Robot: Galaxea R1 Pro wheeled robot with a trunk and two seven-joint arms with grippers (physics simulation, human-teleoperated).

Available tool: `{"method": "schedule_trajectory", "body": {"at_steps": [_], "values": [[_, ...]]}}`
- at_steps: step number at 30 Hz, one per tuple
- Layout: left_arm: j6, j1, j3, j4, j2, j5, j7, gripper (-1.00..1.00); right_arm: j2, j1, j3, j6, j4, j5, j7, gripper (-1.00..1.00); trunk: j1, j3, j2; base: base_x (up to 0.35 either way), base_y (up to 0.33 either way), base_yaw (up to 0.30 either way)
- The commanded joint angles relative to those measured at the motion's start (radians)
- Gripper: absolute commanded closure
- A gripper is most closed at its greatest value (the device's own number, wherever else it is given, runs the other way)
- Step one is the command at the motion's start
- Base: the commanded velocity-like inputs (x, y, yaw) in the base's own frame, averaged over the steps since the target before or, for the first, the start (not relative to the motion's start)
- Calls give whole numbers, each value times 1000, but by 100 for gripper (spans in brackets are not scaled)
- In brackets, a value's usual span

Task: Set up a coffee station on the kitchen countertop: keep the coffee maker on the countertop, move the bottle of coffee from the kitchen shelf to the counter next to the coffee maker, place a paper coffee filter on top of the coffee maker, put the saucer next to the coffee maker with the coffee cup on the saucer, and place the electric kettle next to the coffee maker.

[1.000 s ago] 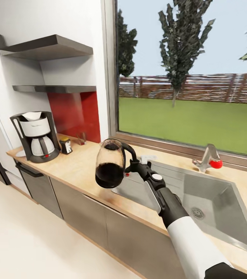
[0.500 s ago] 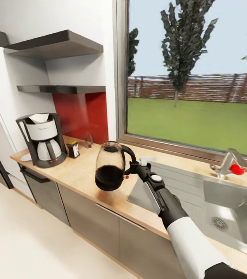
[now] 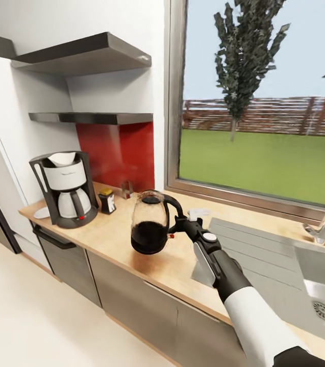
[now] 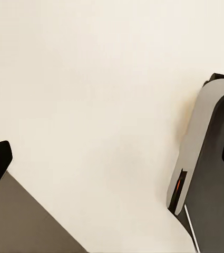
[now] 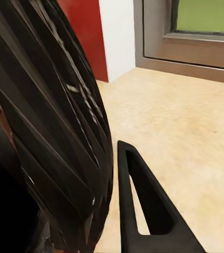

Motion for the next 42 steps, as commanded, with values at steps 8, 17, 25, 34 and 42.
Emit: {"method": "schedule_trajectory", "body": {"at_steps": [8,17,25,34,42], "values": [[-2,1,3,-2,0,8,-3,-100,1,-1,2,2,18,-10,-4,100,1,-1,-1,151,305,0],[-5,1,3,0,0,8,-3,-100,0,-1,2,-4,81,-10,0,100,1,-1,-1,155,312,0],[-4,1,3,0,0,7,-3,-100,1,-1,3,-41,103,-10,1,100,1,-1,-1,238,253,0],[-4,1,3,0,0,9,-3,-100,1,-1,3,-63,118,-10,1,100,1,-1,-1,279,187,0],[-3,1,3,0,0,8,-3,-100,1,-1,4,-62,118,-10,1,100,1,-1,-1,52,45,0]]}}
